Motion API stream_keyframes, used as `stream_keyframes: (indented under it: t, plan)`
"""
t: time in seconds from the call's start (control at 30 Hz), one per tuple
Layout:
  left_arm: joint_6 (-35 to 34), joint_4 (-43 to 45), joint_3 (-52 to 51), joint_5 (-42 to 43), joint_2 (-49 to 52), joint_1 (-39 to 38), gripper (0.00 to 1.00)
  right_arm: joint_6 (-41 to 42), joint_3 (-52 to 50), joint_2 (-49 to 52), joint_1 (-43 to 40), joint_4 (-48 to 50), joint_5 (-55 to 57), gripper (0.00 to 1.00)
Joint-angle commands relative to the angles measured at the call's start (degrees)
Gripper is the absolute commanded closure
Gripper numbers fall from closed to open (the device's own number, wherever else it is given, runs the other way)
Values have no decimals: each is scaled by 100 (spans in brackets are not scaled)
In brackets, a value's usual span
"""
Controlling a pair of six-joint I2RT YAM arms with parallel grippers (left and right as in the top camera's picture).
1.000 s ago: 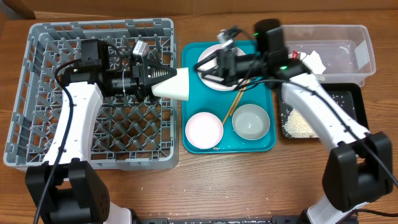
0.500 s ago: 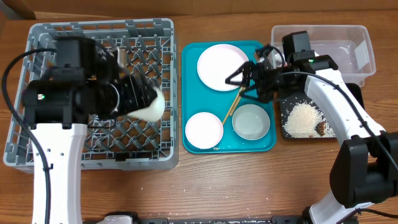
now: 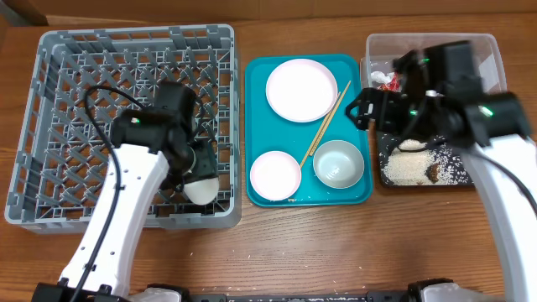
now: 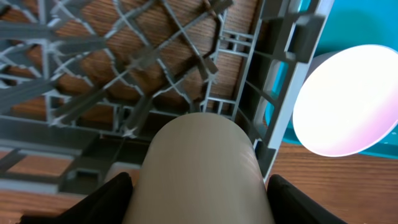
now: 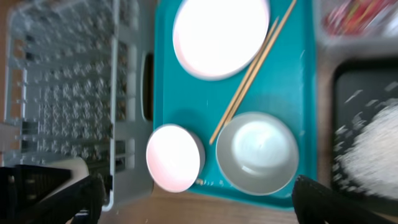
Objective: Sort waste into correct bins and load items into the dishwasher
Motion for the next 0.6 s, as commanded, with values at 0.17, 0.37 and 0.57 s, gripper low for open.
stream_keyframes:
  t: [0.17,0.37,0.57]
  plan:
    - [-229,951,-1071,-345,-28,-197,77,-20,116,-566,4,-247,531,0]
    - [-227,1521,-1432,-326,-28,-197,29,-20,116,-566,4,-254,509,0]
    - [-168,1657,-1405,-328,-28,-197,0,-20,116,-566,4,-291,461,0]
